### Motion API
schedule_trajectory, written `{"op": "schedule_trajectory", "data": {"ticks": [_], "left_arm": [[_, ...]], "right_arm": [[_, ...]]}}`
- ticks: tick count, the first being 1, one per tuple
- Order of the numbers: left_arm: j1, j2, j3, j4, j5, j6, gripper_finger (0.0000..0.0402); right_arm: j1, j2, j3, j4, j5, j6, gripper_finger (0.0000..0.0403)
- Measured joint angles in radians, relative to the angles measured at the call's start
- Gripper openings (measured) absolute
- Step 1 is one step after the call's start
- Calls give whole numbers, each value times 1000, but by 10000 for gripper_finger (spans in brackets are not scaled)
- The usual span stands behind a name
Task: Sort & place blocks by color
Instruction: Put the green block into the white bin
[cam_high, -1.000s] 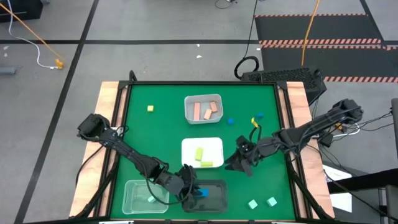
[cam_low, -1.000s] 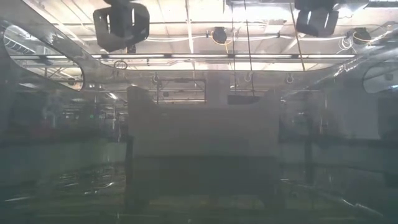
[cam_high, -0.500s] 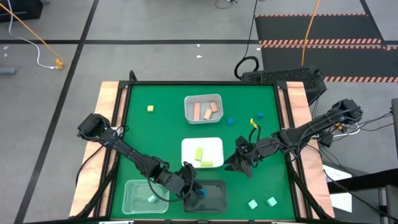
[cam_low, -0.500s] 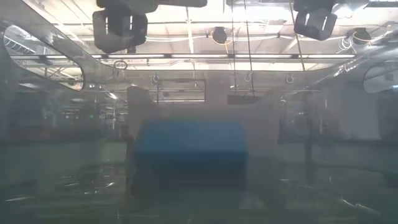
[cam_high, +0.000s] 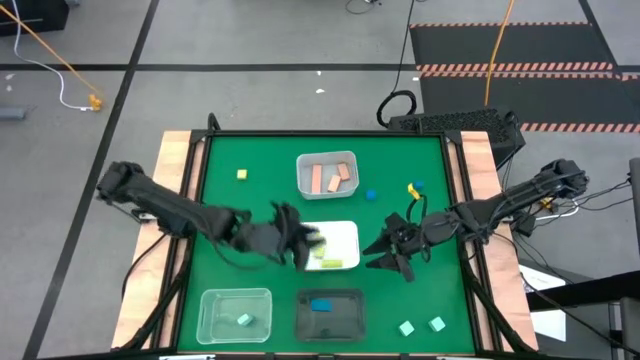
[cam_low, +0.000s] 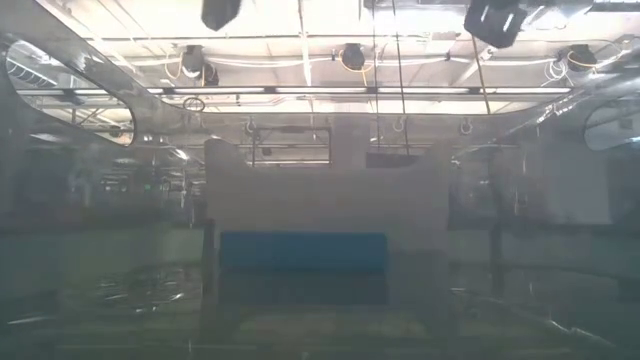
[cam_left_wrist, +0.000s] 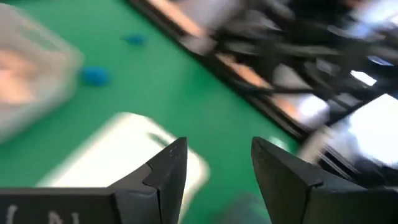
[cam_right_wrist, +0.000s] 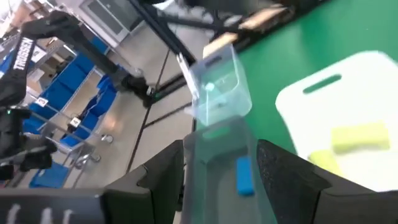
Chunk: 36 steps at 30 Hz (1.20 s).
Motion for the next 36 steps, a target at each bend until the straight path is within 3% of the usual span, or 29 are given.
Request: {"op": "schedule_trajectory", "data": {"ticks": [7, 16, 24, 36], "left_arm": [[191, -121, 0, -423, -75, -251, 179], [448, -101, -2, -838, -68, -445, 179], [686, -103, -1, -961, -21, -358, 179], [935, 28, -20, -980, 131, -139, 179]], "right_arm": [[-79, -91, 0, -25, 1, -85, 192], [-151, -165, 0, -94, 1, -123, 192], [-189, -172, 0, -149, 1, -185, 192], [-308, -172, 0, -172, 2, -249, 192]]}}
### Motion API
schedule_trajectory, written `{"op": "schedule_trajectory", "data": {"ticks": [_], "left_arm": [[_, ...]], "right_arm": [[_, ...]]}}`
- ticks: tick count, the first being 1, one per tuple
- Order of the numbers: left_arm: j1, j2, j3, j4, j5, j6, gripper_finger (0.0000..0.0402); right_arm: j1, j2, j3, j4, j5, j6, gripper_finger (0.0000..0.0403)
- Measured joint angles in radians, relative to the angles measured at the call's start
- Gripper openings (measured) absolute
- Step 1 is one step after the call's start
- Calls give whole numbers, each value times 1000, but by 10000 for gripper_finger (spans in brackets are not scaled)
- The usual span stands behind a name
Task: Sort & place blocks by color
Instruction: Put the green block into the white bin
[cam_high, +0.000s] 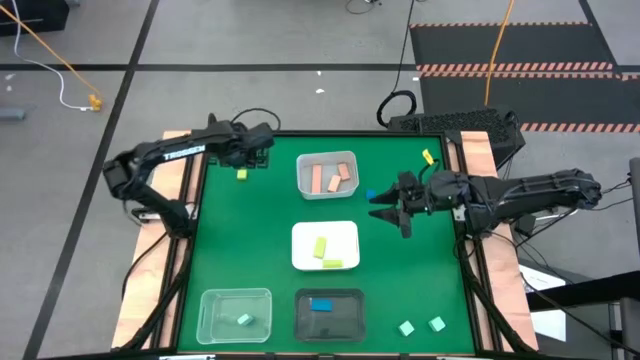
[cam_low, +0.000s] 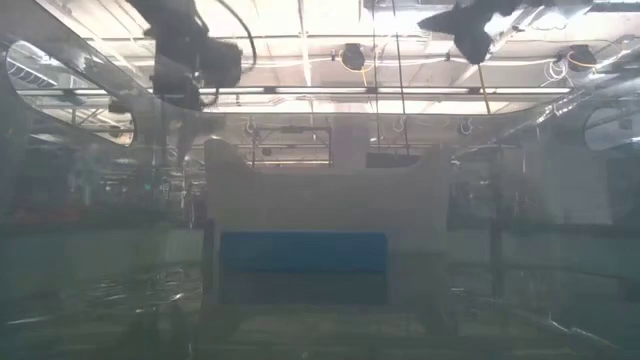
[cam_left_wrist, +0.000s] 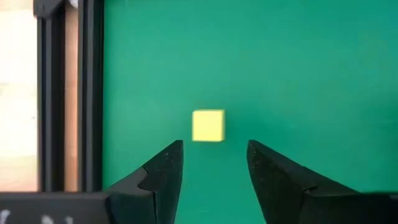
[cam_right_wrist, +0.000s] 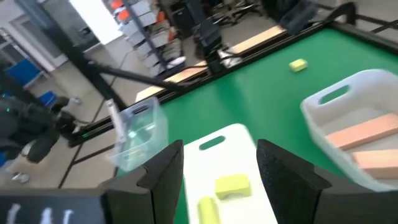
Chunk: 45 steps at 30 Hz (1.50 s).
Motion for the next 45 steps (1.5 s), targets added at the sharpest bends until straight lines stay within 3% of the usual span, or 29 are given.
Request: {"op": "schedule_trajectory", "data": {"ticks": [8, 13, 23, 32, 45], "left_arm": [[82, 82, -21, 17, 31, 95, 179], [129, 83, -96, 129, 129, 122, 179], [157, 81, -244, 269, 199, 86, 179], [163, 81, -297, 430, 198, 56, 179], [164, 81, -298, 461, 137, 75, 179]], "right_arm": [[-110, 0, 0, 1, 1, -23, 192], [-157, 0, 0, 0, 0, -23, 192], [-190, 0, 0, -2, -1, -26, 192], [-219, 0, 0, -1, -1, -24, 192], [-241, 0, 0, 0, -1, -24, 192]]}}
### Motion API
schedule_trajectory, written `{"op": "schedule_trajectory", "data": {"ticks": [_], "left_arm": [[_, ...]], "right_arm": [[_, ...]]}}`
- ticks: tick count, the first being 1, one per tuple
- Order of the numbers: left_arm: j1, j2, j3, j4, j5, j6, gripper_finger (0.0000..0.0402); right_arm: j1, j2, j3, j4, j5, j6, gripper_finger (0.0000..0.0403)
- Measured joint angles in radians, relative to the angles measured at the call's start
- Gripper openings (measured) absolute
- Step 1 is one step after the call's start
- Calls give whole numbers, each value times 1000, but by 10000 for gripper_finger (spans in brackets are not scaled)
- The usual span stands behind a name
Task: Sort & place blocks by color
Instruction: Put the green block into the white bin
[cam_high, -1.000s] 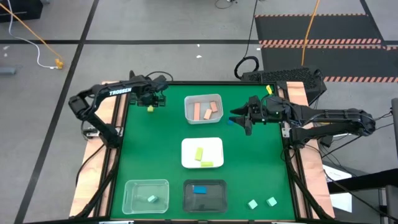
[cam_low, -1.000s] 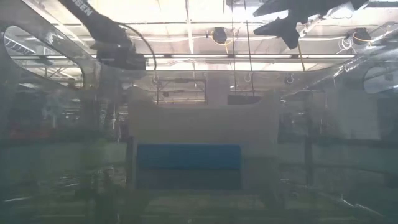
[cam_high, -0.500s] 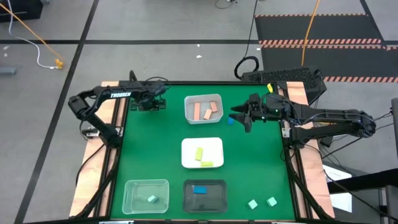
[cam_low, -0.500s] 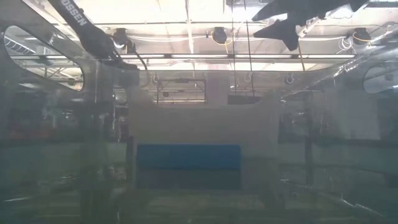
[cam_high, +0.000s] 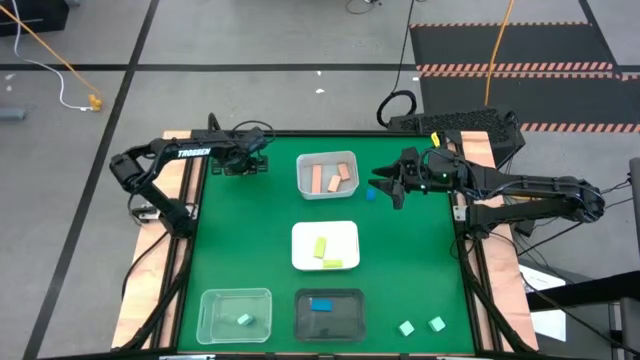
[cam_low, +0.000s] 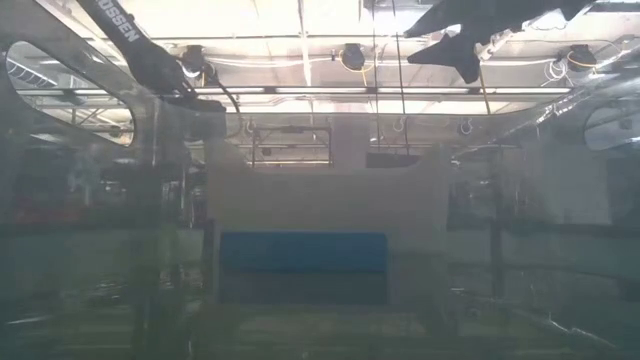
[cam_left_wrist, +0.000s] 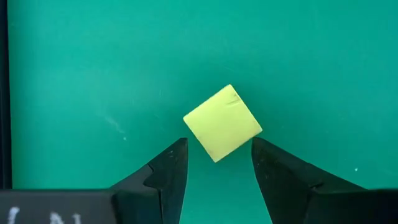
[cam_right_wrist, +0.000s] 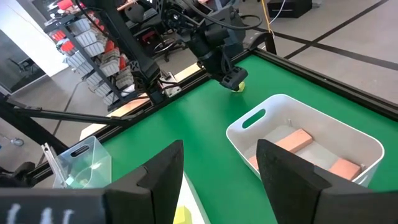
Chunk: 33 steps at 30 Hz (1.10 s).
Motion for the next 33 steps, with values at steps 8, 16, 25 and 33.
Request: {"op": "schedule_trajectory", "data": {"ticks": [8, 16, 25, 33], "left_arm": [[-36, -9, 0, -27, 119, 181, 179], [-56, -14, 11, -31, 121, 199, 179], [-120, -17, 11, -32, 193, 224, 179], [-232, -150, 12, 12, 179, 383, 179]], "right_arm": [[0, 0, 0, 0, 1, -1, 192], [0, 0, 0, 1, 3, 2, 192], [0, 0, 0, 1, 3, 2, 192], [0, 0, 0, 2, 2, 2, 192]]}}
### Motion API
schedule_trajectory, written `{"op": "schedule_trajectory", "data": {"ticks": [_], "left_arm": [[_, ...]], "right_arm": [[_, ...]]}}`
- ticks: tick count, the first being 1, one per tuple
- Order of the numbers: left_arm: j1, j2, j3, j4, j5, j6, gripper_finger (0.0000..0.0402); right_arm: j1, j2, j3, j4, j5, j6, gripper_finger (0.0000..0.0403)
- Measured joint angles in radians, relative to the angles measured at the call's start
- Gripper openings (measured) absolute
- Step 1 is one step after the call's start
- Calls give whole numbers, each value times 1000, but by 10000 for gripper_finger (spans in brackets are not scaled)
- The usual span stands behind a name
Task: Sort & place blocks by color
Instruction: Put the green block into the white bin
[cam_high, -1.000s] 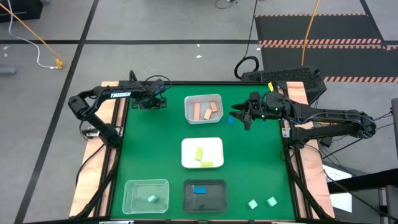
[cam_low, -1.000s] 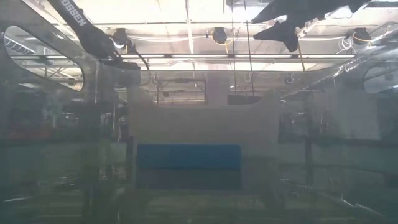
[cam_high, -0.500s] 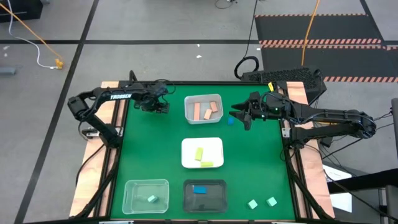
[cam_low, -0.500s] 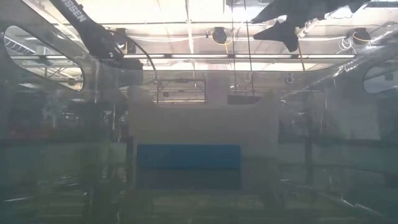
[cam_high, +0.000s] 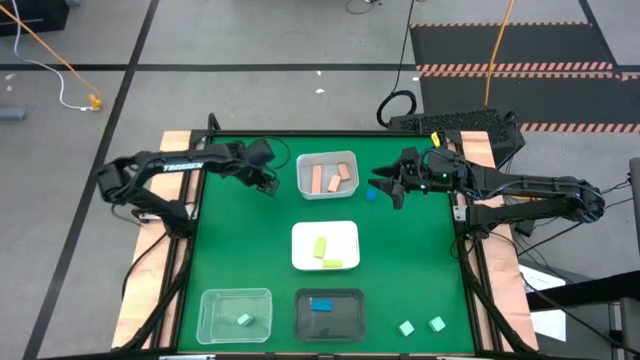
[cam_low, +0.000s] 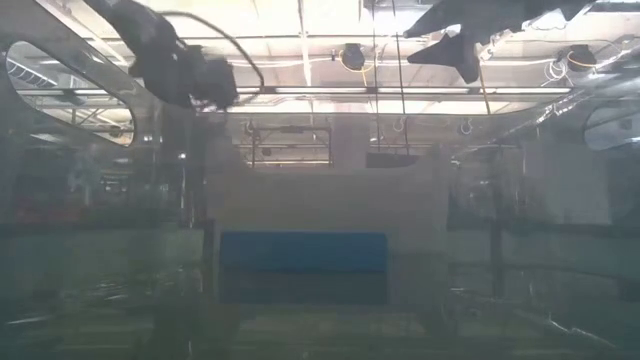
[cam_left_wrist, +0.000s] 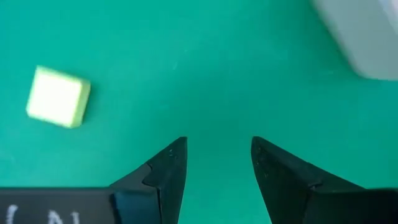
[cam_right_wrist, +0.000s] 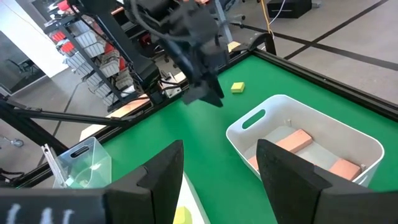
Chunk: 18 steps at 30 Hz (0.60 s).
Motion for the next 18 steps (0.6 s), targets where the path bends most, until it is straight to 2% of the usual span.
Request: {"op": "schedule_trajectory", "data": {"ticks": [6, 18], "left_arm": [[21, -90, 0, -40, -69, 160, 179], [186, -80, -30, -89, -89, 321, 179]], "right_arm": [[0, 0, 0, 3, -1, 0, 192], [0, 0, 0, 3, -2, 0, 192]]}}
